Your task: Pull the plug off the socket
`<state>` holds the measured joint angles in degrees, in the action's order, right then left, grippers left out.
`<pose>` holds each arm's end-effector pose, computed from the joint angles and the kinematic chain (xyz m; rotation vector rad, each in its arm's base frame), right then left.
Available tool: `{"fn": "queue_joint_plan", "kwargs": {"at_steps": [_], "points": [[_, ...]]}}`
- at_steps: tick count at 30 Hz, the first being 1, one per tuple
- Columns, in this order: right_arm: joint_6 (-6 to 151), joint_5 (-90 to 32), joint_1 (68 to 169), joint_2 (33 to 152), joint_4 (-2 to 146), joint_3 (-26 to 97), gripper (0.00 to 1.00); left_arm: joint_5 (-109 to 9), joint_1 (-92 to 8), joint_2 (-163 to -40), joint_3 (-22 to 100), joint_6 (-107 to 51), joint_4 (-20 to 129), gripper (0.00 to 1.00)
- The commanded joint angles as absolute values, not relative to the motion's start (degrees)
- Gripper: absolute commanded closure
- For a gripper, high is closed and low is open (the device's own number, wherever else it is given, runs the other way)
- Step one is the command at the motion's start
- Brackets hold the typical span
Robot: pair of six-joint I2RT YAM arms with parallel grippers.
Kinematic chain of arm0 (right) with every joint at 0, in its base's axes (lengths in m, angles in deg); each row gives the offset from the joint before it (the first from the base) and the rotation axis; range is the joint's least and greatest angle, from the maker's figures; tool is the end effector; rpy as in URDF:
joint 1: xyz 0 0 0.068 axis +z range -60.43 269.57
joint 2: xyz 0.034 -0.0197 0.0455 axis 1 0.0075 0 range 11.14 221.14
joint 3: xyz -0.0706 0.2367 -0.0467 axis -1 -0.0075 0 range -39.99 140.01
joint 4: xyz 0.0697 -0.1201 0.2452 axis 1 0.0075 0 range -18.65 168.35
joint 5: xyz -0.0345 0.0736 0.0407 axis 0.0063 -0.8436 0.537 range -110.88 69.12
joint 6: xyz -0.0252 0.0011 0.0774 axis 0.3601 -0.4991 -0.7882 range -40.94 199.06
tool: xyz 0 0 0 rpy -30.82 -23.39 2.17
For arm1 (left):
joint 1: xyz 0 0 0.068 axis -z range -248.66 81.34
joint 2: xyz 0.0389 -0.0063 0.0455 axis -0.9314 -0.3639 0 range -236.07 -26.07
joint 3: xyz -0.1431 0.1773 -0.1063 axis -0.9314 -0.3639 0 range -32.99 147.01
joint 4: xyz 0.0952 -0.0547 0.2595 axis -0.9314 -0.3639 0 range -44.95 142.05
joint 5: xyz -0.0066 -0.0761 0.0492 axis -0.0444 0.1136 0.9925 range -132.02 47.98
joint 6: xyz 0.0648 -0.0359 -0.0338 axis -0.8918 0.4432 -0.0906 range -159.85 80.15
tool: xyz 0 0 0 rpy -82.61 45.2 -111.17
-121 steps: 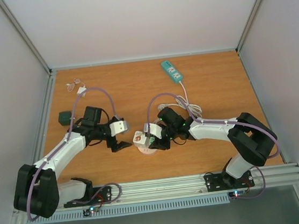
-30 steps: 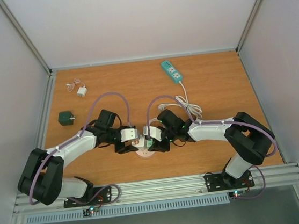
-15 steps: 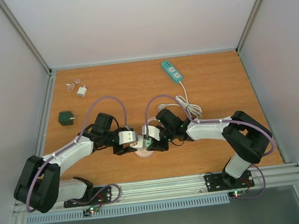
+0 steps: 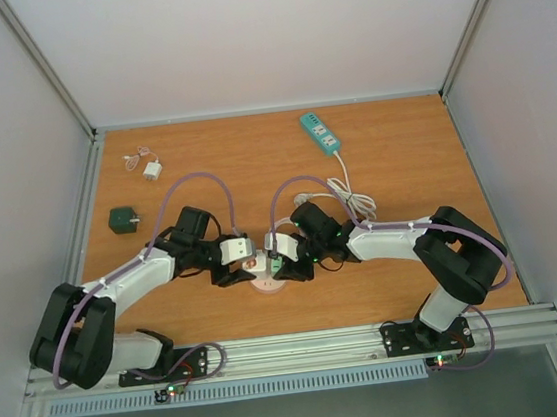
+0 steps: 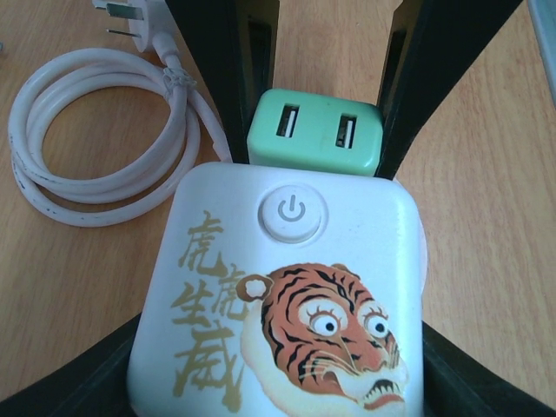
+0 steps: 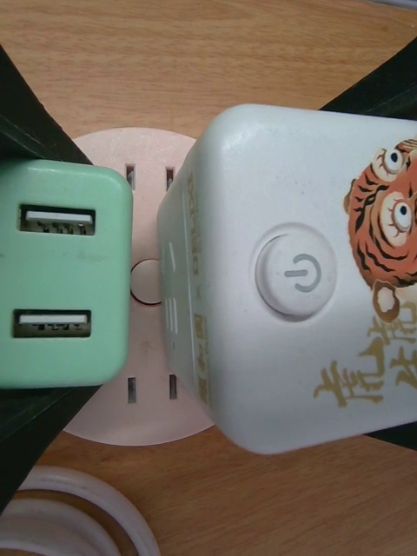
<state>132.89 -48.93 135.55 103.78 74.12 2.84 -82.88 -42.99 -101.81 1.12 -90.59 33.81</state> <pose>0.2068 0.2616 0.0818 -1.9731 1.3951 0.5443 0.2175 -0.1557 0.1054 1.6657 1.7294 -0.7293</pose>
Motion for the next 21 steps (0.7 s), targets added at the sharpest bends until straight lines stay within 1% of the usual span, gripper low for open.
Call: {"fn": "queue_joint_plan", "kwargs": {"at_steps": [1,6,10,15,21], "points": [[131.7,-41.6,135.4,107.0,76.9,1.4,0.92,-95.7,-42.9,-101.7,6.2,-86.9,38.7,0.73],[131.7,-41.5,135.4,107.0,76.9,1.5,0.92,-95.3,-43.0,-99.9,4.7,-90.2,38.4,0.73],[131.6,-41.5,135.3,107.1,76.9,1.6,0.92,-93.7,-42.8,-95.6,0.0,-93.4,43.2,0.73],[131.6,-41.5,135.4,107.4,77.1,1.7,0.93,-92.0,-42.6,-94.4,-1.1,-96.4,43.5,0.73],[131.6,-41.0,135.4,107.7,77.1,1.7,0.93,-93.2,-42.5,-96.2,1.0,-91.9,43.5,0.73]]}}
